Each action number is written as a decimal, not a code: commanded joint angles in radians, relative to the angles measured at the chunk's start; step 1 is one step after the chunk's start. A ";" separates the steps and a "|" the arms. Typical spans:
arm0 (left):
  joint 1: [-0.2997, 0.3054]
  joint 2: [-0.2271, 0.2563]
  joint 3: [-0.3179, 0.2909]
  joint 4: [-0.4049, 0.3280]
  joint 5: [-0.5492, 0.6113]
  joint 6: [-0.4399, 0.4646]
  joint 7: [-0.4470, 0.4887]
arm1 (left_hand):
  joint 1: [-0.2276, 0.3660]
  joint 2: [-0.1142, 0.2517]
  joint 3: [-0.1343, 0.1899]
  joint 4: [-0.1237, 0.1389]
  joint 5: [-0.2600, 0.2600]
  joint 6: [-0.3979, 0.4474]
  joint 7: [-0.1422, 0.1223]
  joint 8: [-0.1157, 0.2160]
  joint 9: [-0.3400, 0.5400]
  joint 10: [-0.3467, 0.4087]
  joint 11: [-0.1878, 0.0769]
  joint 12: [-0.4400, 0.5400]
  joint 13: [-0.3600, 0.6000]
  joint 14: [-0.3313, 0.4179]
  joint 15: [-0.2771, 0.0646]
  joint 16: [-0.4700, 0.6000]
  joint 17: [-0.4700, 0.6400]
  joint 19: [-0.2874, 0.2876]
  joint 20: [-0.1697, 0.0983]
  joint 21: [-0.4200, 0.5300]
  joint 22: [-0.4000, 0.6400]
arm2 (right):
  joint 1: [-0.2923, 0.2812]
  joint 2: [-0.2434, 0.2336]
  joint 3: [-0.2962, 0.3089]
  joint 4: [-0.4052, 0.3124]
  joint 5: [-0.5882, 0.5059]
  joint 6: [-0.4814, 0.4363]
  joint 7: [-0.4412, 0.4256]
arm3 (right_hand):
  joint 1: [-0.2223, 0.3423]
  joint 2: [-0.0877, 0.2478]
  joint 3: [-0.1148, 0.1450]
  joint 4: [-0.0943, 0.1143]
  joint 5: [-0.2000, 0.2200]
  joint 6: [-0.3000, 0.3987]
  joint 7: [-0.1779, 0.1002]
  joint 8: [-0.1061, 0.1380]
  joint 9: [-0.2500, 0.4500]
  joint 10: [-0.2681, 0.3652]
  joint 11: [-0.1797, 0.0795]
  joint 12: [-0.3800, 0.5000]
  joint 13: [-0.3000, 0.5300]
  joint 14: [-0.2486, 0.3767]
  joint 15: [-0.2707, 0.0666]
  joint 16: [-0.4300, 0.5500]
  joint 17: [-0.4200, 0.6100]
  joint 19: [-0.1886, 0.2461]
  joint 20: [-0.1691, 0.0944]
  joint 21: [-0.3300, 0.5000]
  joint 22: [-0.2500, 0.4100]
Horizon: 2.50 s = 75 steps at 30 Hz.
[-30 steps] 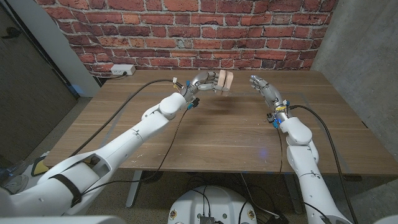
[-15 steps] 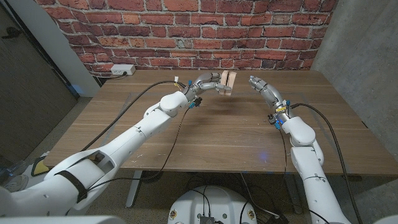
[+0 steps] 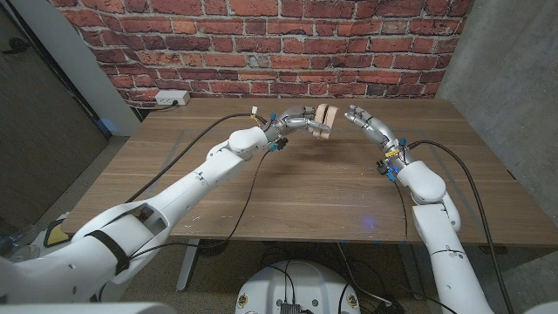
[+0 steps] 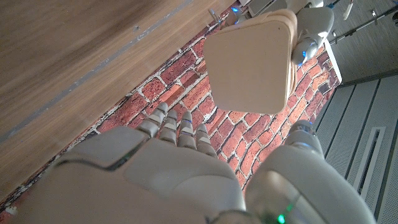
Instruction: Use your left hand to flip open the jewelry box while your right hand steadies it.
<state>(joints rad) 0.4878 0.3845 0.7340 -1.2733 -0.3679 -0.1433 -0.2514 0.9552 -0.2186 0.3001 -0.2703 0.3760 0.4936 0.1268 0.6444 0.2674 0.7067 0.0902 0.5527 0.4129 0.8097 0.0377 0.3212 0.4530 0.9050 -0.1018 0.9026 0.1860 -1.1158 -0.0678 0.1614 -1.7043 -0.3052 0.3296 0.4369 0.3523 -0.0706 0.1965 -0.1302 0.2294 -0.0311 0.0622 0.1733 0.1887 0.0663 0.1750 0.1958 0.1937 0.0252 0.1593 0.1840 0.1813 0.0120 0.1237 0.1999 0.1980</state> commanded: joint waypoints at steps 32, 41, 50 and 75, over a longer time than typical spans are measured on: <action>-0.089 -0.105 0.071 0.147 0.022 -0.006 -0.093 | 0.230 0.224 0.156 0.131 0.015 0.473 -0.118 0.000 0.008 0.362 -0.245 0.017 0.083 0.562 -0.266 0.002 0.017 -0.038 -0.076 0.024 0.000 | -0.023 0.009 -0.001 -0.078 -0.085 -0.032 0.015 | 0.045 0.016 -0.017 0.005 0.021 0.029 -0.017 0.038 0.000 0.112 -0.025 0.046 -0.003 0.214 -0.062 0.045 0.002 0.109 0.020 0.044 0.004; -0.092 -0.115 0.068 0.156 0.019 -0.016 -0.090 | 0.228 0.223 0.161 0.131 0.017 0.474 -0.118 0.000 0.009 0.361 -0.247 0.016 0.085 0.560 -0.266 0.000 0.020 -0.041 -0.076 0.029 -0.001 | -0.006 -0.006 -0.009 -0.065 -0.073 -0.043 0.051 | 0.077 0.031 -0.018 0.002 0.024 0.090 -0.022 0.047 0.000 0.215 -0.061 0.075 -0.003 0.347 -0.115 0.066 0.005 0.183 -0.001 0.070 0.010; -0.096 -0.123 0.065 0.175 0.018 -0.021 -0.087 | 0.225 0.220 0.167 0.131 0.019 0.473 -0.119 -0.002 0.010 0.364 -0.247 0.014 0.084 0.561 -0.267 -0.002 0.024 -0.044 -0.076 0.035 -0.001 | 0.000 -0.013 -0.014 -0.061 -0.079 -0.045 0.051 | 0.075 0.041 -0.034 0.014 0.025 0.153 -0.018 0.050 -0.001 0.381 -0.090 0.116 -0.003 0.516 -0.175 0.092 0.008 0.240 -0.006 0.092 0.017; -0.080 -0.135 0.027 0.187 -0.018 -0.050 -0.060 | 0.221 0.218 0.179 0.131 0.022 0.471 -0.121 -0.005 0.014 0.363 -0.245 0.010 0.090 0.562 -0.267 -0.005 0.032 -0.051 -0.076 0.049 -0.002 | 0.031 -0.020 -0.027 -0.033 -0.073 -0.055 0.065 | 0.314 0.138 0.031 -0.014 0.026 0.347 -0.043 0.064 0.000 0.534 -0.166 0.125 0.003 0.848 -0.373 0.189 0.074 0.430 -0.135 0.207 0.048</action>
<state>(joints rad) 0.3984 0.2518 0.7790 -1.0884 -0.3686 -0.1830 -0.3240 0.9629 -0.2263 0.3153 -0.2855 0.3948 0.5490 0.1613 0.6297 0.2766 0.7443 0.1273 0.5574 0.4607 0.8278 0.0558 0.3176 0.4818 0.8890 -0.0853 0.9438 0.1791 -1.1044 -0.0872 0.1377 -1.7699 -0.4146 0.2753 0.4796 0.6606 0.0457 0.2283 -0.1628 0.2592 0.3038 0.0196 0.2409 0.1833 0.3456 0.2178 0.3281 0.1936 0.6190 0.1485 0.3483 0.2389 0.3876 0.0627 0.3954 0.2402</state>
